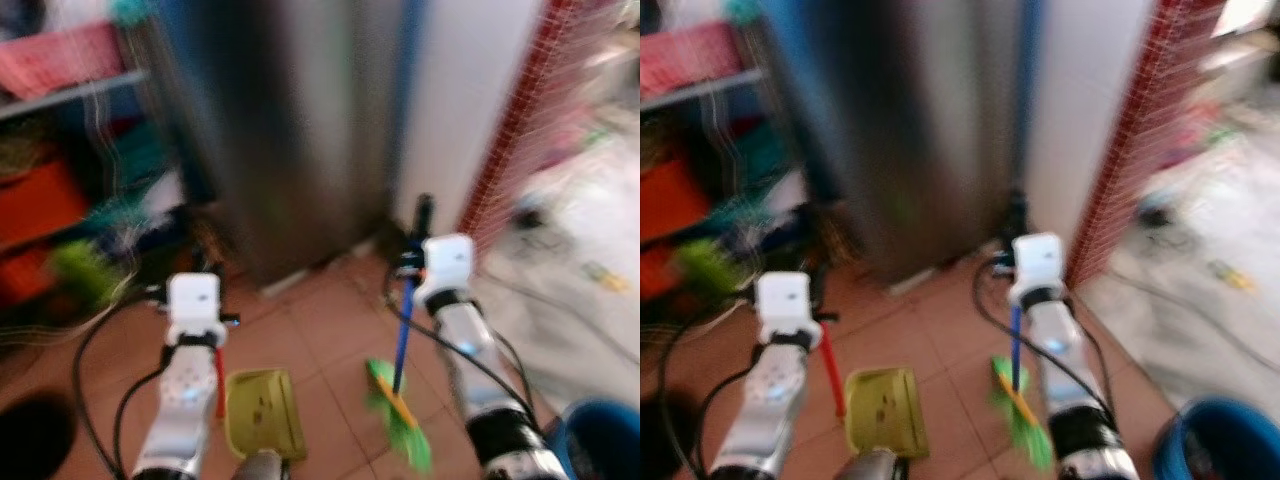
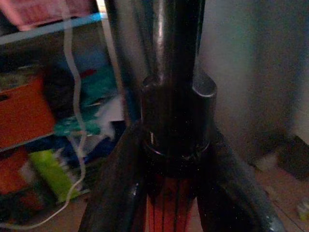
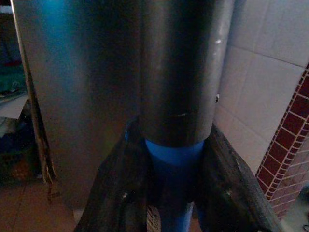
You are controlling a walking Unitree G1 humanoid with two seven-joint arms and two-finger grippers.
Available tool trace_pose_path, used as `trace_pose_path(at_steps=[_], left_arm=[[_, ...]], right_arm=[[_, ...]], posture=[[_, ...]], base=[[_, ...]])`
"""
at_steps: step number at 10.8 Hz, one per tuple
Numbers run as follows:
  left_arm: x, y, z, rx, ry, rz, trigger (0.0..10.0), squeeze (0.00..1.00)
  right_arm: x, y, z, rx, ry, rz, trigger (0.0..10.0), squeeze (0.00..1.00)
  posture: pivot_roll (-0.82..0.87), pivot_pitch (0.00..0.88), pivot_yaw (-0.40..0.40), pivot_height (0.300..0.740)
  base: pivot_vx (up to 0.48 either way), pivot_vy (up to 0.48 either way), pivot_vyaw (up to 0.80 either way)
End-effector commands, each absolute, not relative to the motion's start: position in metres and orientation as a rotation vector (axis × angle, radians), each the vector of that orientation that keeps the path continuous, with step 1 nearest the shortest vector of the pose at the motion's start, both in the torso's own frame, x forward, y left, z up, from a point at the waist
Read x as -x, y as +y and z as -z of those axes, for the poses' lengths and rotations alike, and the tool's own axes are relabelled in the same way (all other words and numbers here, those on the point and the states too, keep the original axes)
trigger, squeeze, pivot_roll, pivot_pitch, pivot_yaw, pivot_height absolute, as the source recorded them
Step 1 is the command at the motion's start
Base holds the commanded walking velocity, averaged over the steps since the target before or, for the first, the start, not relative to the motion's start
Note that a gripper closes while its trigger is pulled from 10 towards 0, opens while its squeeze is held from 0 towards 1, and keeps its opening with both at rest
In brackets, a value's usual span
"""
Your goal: Sweep floor
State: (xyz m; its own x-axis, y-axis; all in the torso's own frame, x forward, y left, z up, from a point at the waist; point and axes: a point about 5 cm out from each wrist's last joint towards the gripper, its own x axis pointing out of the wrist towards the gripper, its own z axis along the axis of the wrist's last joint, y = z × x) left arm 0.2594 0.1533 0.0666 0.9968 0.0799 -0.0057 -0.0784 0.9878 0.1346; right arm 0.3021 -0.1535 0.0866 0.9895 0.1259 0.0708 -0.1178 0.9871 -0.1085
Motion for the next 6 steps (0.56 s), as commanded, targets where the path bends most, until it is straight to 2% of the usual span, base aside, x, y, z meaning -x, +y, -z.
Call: trace_pose_path(at_steps=[1,5,6], left_arm=[[-0.265,0.162,-0.075,-0.167,-0.033,-0.1,10.0,0.0],[-0.269,0.167,-0.088,-0.168,-0.068,-0.144,10.0,0.0],[-0.262,0.164,-0.08,-0.162,-0.047,-0.13,10.0,0.0]], right_arm=[[-0.306,-0.146,-0.097,0.098,-0.125,-0.146,10.0,0.0],[-0.309,-0.144,-0.106,0.105,-0.151,-0.178,10.0,0.0],[-0.308,-0.144,-0.106,0.087,-0.15,-0.179,10.0,0.0]], posture=[[-0.03,0.0,0.025,0.74],[-0.01,0.0,0.011,0.74],[-0.01,0.0,0.011,0.74]], base=[[0.0,0.0,0.8],[0.0,0.0,0.8],[0.0,0.0,0.0]])
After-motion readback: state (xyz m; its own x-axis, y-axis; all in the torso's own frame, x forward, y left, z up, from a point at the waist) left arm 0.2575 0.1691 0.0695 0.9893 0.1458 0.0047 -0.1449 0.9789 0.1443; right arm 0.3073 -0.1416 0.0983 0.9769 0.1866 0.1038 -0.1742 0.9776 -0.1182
